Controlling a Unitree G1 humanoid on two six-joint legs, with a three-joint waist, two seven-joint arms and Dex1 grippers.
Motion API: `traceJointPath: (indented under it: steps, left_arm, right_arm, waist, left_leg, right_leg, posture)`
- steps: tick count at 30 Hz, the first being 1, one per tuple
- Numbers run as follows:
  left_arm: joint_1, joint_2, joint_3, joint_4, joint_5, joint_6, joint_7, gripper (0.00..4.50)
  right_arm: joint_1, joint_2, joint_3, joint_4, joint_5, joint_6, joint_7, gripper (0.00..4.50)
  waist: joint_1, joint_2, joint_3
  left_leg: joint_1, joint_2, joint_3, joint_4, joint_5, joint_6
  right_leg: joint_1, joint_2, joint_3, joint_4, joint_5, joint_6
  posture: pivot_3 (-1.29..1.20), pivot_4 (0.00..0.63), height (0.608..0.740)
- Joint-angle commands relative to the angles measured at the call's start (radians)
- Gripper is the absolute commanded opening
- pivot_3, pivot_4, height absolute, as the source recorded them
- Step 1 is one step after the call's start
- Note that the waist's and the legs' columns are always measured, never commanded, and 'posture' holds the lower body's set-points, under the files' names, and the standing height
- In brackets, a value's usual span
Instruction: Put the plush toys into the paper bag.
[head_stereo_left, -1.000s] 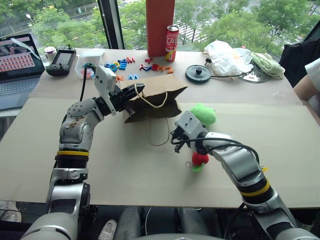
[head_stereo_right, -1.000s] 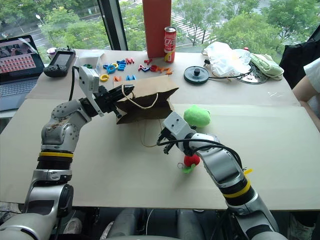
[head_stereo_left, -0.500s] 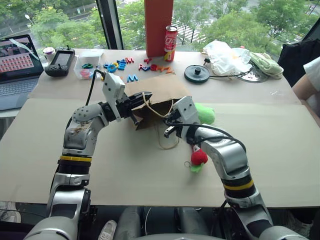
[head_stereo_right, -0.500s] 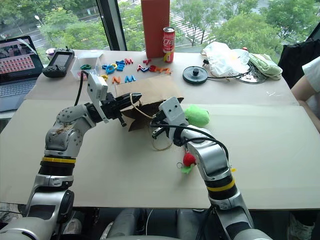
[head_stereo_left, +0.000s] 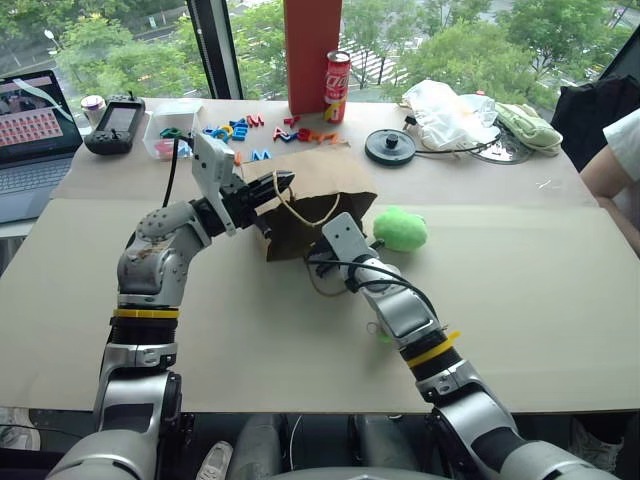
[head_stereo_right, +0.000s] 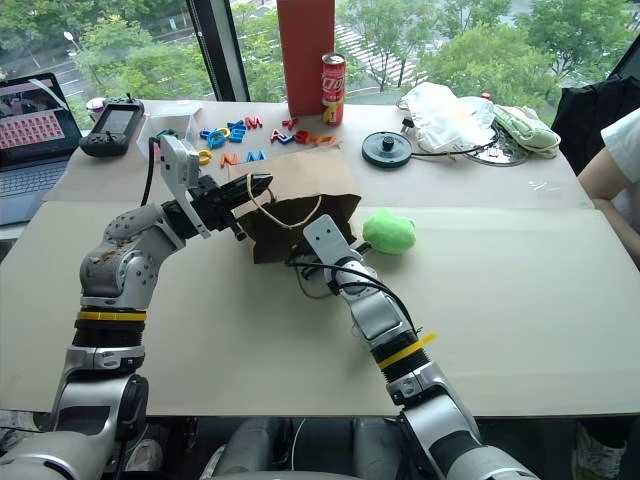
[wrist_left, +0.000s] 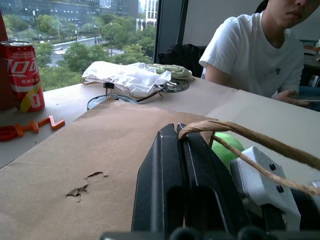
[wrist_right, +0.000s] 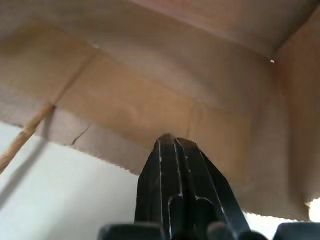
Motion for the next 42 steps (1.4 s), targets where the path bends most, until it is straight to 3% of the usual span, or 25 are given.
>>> traceJointPath:
  steps: [1, 13, 19, 22, 29, 33, 35, 38, 42]
  left_arm:
    - [-0.042, 0.015, 0.03, -0.054, -0.035, 0.032, 0.018, 0.08]
    - [-0.065, -0.004, 0.05, -0.092, -0.076, 0.072, 0.072, 0.08]
    - [-0.021, 0.002, 0.009, -0.088, -0.041, 0.052, 0.06, 0.08]
    - [-0.019, 0.005, 0.002, -0.061, -0.026, 0.036, 0.052, 0.08]
    - [-0.018, 0.002, -0.009, -0.031, -0.008, 0.011, 0.031, 0.08]
    - [-0.017, -0.005, -0.008, -0.032, -0.006, 0.009, 0.031, 0.08]
    - [-0.02, -0.013, -0.004, -0.032, -0.01, 0.01, 0.037, 0.08]
    - [-0.02, -0.021, -0.002, -0.035, -0.012, 0.012, 0.041, 0.08]
    - [-0.025, -0.03, -0.005, -0.024, -0.008, 0.007, 0.04, 0.08]
  right_arm:
    - [0.003, 0.012, 0.031, 0.024, -0.029, 0.012, 0.024, 0.04]
    - [0.008, 0.021, 0.02, 0.007, -0.032, 0.047, 0.084, 0.04]
    - [0.027, 0.039, -0.107, -0.209, 0.113, 0.166, 0.168, 0.04]
    - [0.062, -0.003, -0.138, -0.391, 0.178, 0.312, 0.234, 0.04]
    - [0.059, -0.071, -0.245, -0.645, 0.242, 0.565, 0.221, 0.04]
    - [0.067, -0.142, -0.285, -0.724, 0.258, 0.662, 0.225, 0.04]
    - [0.057, -0.21, -0.37, -0.754, 0.278, 0.699, 0.239, 0.04]
    - [0.042, -0.279, -0.445, -0.722, 0.284, 0.691, 0.231, 0.79]
    - [0.028, -0.303, -0.451, -0.602, 0.278, 0.623, 0.205, 2.23]
  waist:
    - [-0.004, 0.0, 0.0]
    - [-0.019, 0.0, 0.0]
    - [-0.018, 0.0, 0.0]
    - [-0.015, 0.0, 0.0]
    - [-0.005, 0.0, 0.0]
    - [0.0, 0.0, 0.0]
    - [0.004, 0.0, 0.0]
    - [0.012, 0.0, 0.0]
    - [0.007, 0.0, 0.0]
  left_leg:
    - [0.0, 0.0, 0.0, 0.0, 0.0, 0.0]
    - [0.001, 0.001, -0.001, -0.001, 0.0, 0.0]
    - [0.0, 0.001, -0.001, -0.001, 0.0, 0.0]
    - [-0.002, 0.001, -0.001, -0.001, 0.0, 0.0]
    - [-0.002, 0.001, -0.001, -0.001, 0.0, 0.0]
    - [-0.002, 0.0, -0.001, -0.001, 0.0, 0.0]
    - [-0.002, -0.001, -0.001, -0.001, 0.0, 0.0]
    - [-0.002, -0.001, -0.001, -0.001, 0.0, 0.0]
    - [-0.001, -0.001, -0.001, -0.001, 0.0, 0.0]
  right_leg:
    - [0.0, 0.0, 0.0, 0.0, 0.0, 0.0]
    - [0.001, 0.0, 0.0, 0.0, 0.0, 0.0]
    - [0.0, 0.0, 0.0, 0.001, 0.0, 0.0]
    - [-0.001, 0.0, 0.0, 0.001, 0.0, 0.0]
    - [-0.001, -0.001, -0.001, 0.0, 0.0, 0.0]
    - [-0.001, -0.001, -0.001, -0.001, 0.0, 0.0]
    - [-0.001, -0.001, -0.001, -0.001, 0.0, 0.0]
    - [-0.001, -0.001, 0.0, -0.004, 0.0, 0.0]
    - [0.0, -0.001, 0.0, -0.006, 0.0, 0.0]
  posture:
    - [0.0, 0.15, 0.739]
    - [0.0, 0.15, 0.739]
    - [0.0, 0.15, 0.739]
    - [0.0, 0.15, 0.739]
    - [0.0, 0.15, 0.739]
    - [0.0, 0.15, 0.739]
    - [0.0, 0.15, 0.739]
    - [0.0, 0.15, 0.739]
    - [0.0, 0.15, 0.739]
